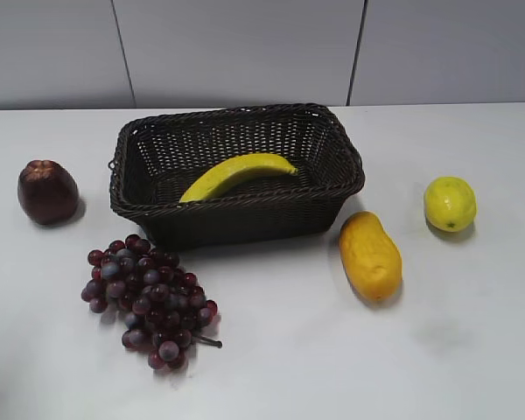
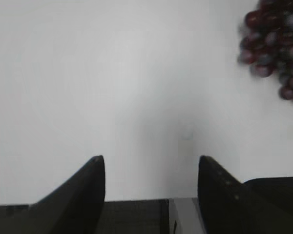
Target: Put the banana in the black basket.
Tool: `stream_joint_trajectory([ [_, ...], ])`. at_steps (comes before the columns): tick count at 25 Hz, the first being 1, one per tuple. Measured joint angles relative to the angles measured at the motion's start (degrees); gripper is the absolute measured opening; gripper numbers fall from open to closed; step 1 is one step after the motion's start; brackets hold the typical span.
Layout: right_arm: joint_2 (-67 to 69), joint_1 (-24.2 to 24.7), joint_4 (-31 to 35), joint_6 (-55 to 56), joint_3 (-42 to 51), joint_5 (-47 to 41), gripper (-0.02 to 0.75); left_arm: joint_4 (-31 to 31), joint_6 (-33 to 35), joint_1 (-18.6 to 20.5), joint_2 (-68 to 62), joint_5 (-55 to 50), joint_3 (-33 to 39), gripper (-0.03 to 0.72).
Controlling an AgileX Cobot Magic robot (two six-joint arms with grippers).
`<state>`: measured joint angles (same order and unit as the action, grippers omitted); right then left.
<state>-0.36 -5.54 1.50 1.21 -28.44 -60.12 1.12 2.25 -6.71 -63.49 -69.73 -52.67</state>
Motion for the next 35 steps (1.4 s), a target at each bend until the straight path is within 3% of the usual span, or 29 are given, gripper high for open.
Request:
stream_joint_trajectory([
  [3,0.00,0.00,0.00,0.00,0.00,0.00,0.582,0.28,0.39,5.35,7.99,-0.02,6.44,0.588],
  [6,0.00,0.00,0.00,0.00,0.00,0.00,0.582,1.51,0.44,6.62,15.68,1.29,11.00,0.588],
  [11,0.00,0.00,0.00,0.00,0.00,0.00,0.582,2.63,0.57,6.73,29.38,3.00,15.23,0.588],
  [20,0.00,0.00,0.00,0.00,0.00,0.00,0.582,2.03,0.57,6.78,49.50,2.59,15.78,0.588],
  [35,0.00,0.00,0.00,0.01,0.00,0.00,0.582,-0.52,0.62,6.84,55.25,5.98,23.72,0.588],
])
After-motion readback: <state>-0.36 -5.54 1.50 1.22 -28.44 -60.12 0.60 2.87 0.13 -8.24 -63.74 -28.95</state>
